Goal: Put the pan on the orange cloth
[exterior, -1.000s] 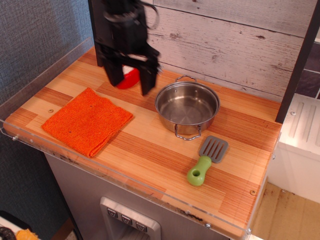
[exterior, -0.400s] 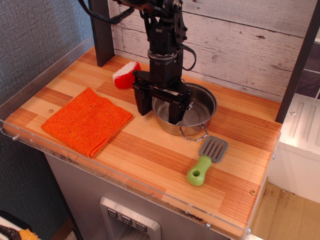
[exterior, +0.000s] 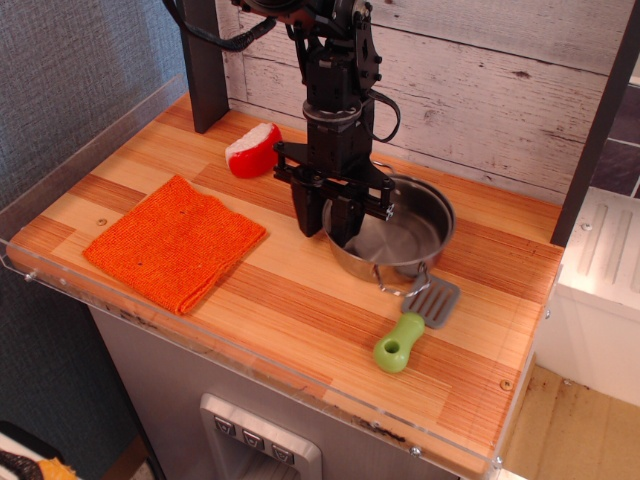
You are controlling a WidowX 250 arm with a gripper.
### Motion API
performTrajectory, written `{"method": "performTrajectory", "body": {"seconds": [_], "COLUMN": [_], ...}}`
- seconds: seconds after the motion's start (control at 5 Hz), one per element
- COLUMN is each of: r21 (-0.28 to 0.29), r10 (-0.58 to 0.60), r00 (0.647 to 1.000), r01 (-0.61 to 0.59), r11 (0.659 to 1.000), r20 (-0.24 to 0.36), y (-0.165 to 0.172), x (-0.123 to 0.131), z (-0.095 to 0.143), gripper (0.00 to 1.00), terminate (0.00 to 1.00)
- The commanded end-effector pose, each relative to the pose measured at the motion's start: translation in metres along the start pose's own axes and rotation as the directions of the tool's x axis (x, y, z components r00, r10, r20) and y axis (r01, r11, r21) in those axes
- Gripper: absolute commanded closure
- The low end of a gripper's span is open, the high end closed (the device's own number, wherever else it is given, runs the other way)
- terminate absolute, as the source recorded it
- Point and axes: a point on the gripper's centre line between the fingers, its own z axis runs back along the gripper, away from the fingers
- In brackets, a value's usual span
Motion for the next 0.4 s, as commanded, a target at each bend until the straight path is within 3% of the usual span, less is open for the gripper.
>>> {"method": "performTrajectory", "body": {"seconds": [0.0,0.2], "r21": [-0.01,-0.058], "r10": [-0.002,0.042], "r00": [0.994,0.984], "r01": [0.003,-0.033], "r11": [1.0,0.998], "r20": [0.111,0.172], "y": [-0.001,0.003], "x": [0.011,0.013], "z": [0.039,0.06], "gripper": [1.0,1.0], "terminate": [0.0,0.0]}}
